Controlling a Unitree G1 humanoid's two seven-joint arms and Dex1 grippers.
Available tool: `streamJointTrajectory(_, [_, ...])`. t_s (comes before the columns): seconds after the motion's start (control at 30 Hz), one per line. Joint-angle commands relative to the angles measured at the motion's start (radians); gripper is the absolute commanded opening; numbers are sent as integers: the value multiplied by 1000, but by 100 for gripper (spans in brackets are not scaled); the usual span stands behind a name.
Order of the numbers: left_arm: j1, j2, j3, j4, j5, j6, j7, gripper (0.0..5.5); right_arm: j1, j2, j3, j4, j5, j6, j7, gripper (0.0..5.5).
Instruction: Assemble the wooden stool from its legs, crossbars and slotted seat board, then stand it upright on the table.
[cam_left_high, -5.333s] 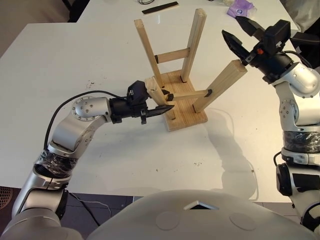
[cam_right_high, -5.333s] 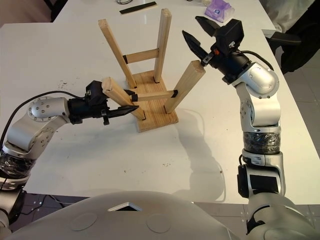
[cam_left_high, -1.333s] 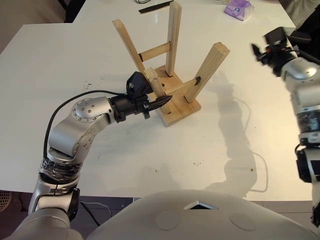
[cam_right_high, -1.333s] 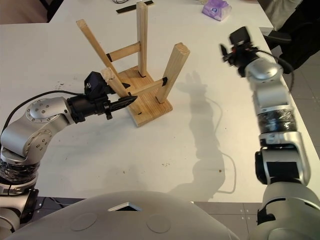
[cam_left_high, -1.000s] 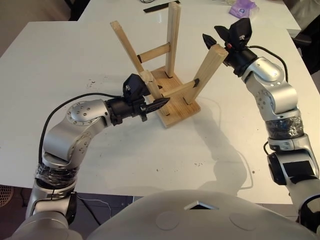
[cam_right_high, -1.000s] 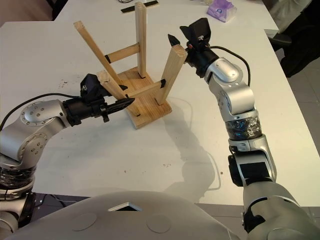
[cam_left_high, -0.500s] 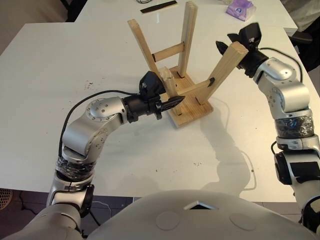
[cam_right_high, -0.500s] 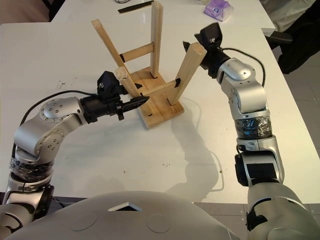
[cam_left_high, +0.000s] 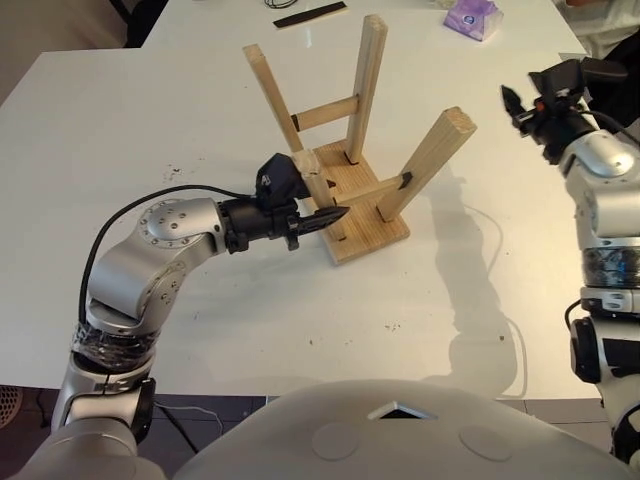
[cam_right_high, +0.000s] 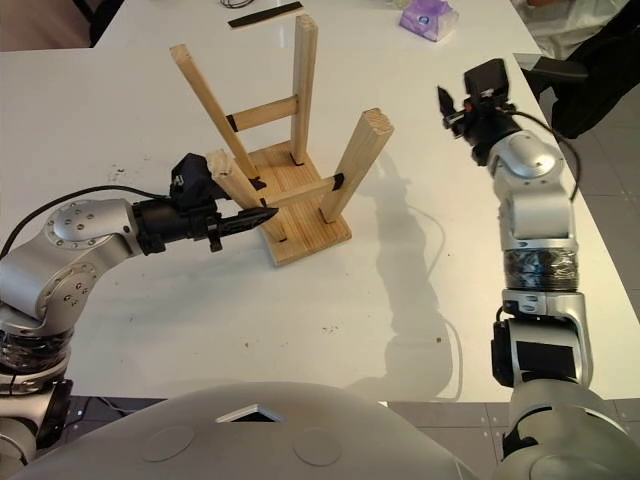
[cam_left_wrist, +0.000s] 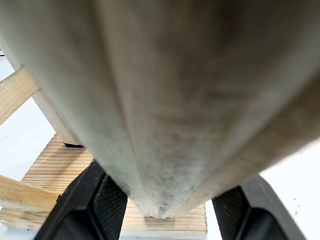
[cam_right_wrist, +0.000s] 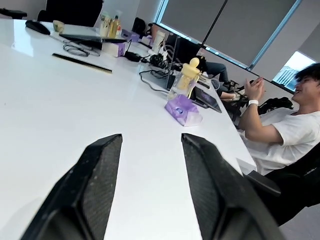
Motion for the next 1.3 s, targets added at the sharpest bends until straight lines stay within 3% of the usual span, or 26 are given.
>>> streamJointTrajectory(0.03, [117, 57, -34, 134, 48, 54, -8, 212, 14, 5, -20, -51, 14, 44, 21, 217])
streamJointTrajectory(0.3, [103, 59, -44, 133, 31, 46, -8, 212, 16, 20, -60, -27, 8, 60, 2, 337])
streamJointTrajectory(0.53, [90, 63, -49, 137, 24, 47, -13, 212, -14, -41, -41, 156, -151, -48, -105, 339])
streamJointTrajectory(0.63, [38, 46, -103, 167, 48, 42, -19, 212, 66, 126, 143, -148, -58, 68, 10, 339])
streamJointTrajectory(0.7, [-11, 8, -153, 195, 62, 46, -11, 212, 65, 316, 238, -430, 215, 354, 7, 339])
streamJointTrajectory(0.77, [-69, -60, -207, 231, 72, 56, 13, 212, 7, 491, 239, -598, 507, 627, -66, 339])
streamJointTrajectory(0.83, [-105, -129, -239, 226, 59, 76, 47, 212, -41, 542, 206, -642, 634, 760, -88, 339])
streamJointTrajectory(0.93, [-120, -171, -234, 184, 25, 103, 72, 212, -20, 454, 223, -632, 542, 789, -46, 339])
streamJointTrajectory(1.1, [-84, -133, -158, 146, -1, 138, 60, 212, 62, 289, 283, -517, 276, 636, -9, 339])
streamJointTrajectory(1.2, [-51, -131, -107, 116, -34, 171, 75, 282, 67, 217, 269, -422, 176, 513, 13, 339])
streamJointTrajectory(1.3, [-33, -160, -53, 81, -51, 185, 121, 332, 56, 140, 277, -258, 21, 257, 29, 339])
